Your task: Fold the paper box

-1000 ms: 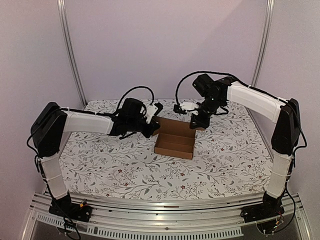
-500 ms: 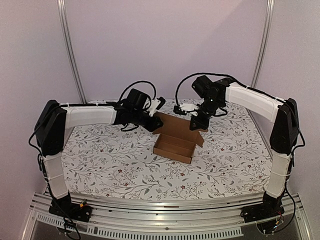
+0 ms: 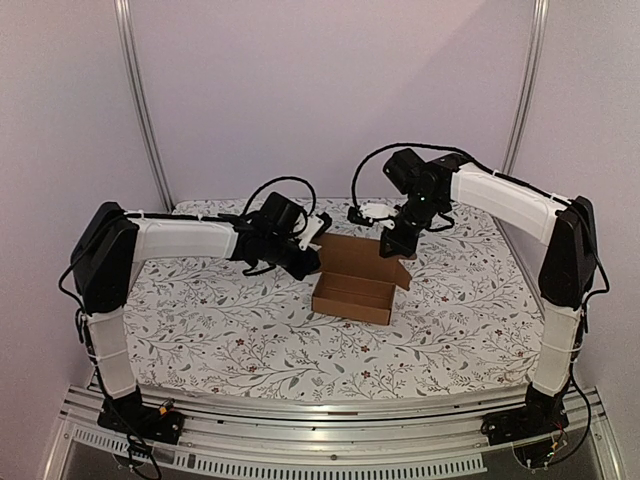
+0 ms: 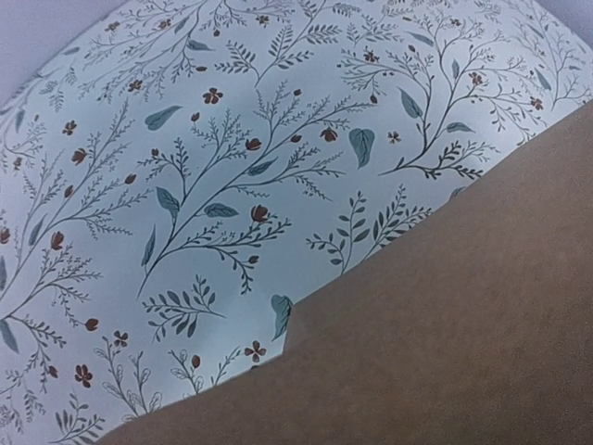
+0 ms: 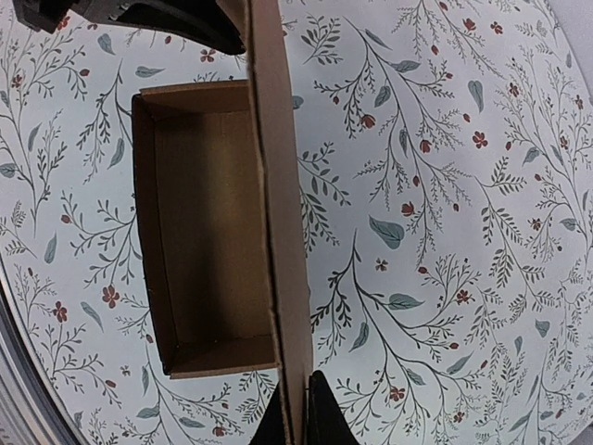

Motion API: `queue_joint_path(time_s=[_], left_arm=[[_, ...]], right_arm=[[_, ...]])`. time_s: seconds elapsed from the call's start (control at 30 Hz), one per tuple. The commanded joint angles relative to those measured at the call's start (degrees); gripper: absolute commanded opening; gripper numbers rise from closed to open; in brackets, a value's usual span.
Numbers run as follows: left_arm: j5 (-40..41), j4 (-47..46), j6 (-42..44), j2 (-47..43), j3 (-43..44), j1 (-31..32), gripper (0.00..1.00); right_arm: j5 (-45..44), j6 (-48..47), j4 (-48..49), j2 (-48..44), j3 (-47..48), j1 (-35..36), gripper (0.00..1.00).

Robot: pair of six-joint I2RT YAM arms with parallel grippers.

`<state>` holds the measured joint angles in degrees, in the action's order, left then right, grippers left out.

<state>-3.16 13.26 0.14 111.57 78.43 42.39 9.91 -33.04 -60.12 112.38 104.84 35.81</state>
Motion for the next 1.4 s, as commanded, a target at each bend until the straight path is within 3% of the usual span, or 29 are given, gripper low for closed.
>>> queue_joint_path(time_s=[0.0, 0.23, 0.4, 0.53, 0.77, 0.93, 1.1, 1.37], left_arm=[[2.79, 2.99, 1.39, 0.26, -0.62, 1.28, 0.19], [2.98, 3.24, 1.1, -0.83, -1.14, 1.54, 0.06], [2.98, 3.22, 1.91, -0.83, -0.42, 1.64, 0.03], [2.98, 3.21, 2.23, -1.09, -0.13, 1.73, 0.01], [5.61, 1.15, 3.34, -2.18, -1.1, 2.23, 0.0], [5.06, -3.1, 4.25, -4.41, -3.51, 2.34, 0.0], [5.87, -5.02, 2.72, -3.92, -2.89, 2.6, 0.04], [8.3, -6.26, 0.09, -4.14, -3.6, 4.17, 0.14]], right_arm=[[-1.27, 1.76, 0.28, 1.53, 1.53, -0.29, 0.04], [-0.53, 3.08, -1.32, 0.26, 1.42, -1.14, 0.11], [5.26, 3.28, -4.39, -4.81, 0.23, -5.97, 0.3], [8.82, 2.06, -5.17, -10.87, -2.89, -10.82, 0.4], [8.32, 1.28, -0.66, -13.42, -9.31, -17.06, 0.41], [2.79, 1.12, 6.55, -10.28, -13.92, -18.92, 0.43], [8.05, 0.87, 5.14, -4.8, -15.08, -18.22, 0.43], [12.64, 0.37, 5.4, -4.78, -17.43, -15.49, 0.44]])
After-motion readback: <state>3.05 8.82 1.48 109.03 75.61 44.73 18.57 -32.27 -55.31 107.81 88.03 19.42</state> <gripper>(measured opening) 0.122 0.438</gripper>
